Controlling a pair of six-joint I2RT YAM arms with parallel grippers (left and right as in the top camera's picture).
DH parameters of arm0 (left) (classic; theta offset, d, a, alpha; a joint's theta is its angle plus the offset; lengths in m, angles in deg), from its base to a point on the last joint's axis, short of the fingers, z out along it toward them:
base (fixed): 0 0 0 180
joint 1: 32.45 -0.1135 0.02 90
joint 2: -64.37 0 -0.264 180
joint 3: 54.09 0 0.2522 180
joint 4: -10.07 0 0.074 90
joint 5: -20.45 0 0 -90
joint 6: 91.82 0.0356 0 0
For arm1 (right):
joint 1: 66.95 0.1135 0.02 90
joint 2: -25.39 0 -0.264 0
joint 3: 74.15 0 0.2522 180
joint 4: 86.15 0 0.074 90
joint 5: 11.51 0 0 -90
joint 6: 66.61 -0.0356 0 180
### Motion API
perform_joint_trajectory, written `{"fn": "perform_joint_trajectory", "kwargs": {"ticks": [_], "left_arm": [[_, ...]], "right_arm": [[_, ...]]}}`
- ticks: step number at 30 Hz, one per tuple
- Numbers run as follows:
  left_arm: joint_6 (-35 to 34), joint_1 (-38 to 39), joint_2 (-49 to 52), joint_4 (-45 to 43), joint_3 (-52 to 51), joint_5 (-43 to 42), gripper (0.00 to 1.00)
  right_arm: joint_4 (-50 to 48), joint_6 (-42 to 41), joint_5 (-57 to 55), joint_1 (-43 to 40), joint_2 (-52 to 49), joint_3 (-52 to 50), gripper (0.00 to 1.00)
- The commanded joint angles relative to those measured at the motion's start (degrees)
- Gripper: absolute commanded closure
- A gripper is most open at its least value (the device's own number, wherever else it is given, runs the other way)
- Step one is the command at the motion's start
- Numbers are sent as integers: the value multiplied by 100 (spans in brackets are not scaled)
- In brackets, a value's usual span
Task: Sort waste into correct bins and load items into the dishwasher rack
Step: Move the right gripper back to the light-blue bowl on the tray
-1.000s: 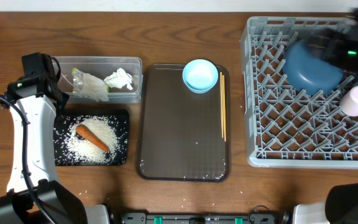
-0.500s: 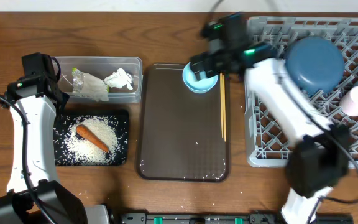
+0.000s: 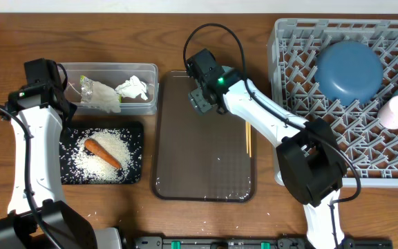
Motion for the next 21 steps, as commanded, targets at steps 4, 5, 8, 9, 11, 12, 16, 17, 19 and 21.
{"fn": "perform_joint_trajectory", "kwargs": {"ticks": [4,5,8,9,11,12,16,17,19,21], "left_arm": [[-35,-15,-20,15,-13,28,1],[-35,-15,-20,15,-13,31,1],[-35,-15,-20,15,-13,31,1],[-35,-15,-20,15,-13,31,1],[-35,-15,-20,15,-13,31,1],[-35,-15,-20,15,-13,31,1],[-35,-15,-20,15,-13,31,1],[-35,-15,-20,15,-13,31,1],[-35,-15,-20,15,-13,31,1],[-35,-15,-20,15,-13,31,1]], "right_arm": [[42,-50,-175,31,-39,35,50],[48,-87,-153,33,-55,35,50],[68,-142,-103,39,-138,35,50],[68,-144,-94,39,-186,35,50],[66,-142,-98,55,-284,35,50],[70,-144,-98,61,-313,35,50],[85,-208,-98,61,-407,35,53],[85,-210,-96,61,-407,35,55],[90,-254,-98,66,-407,35,65],[90,-319,-96,92,-407,37,74]]}}
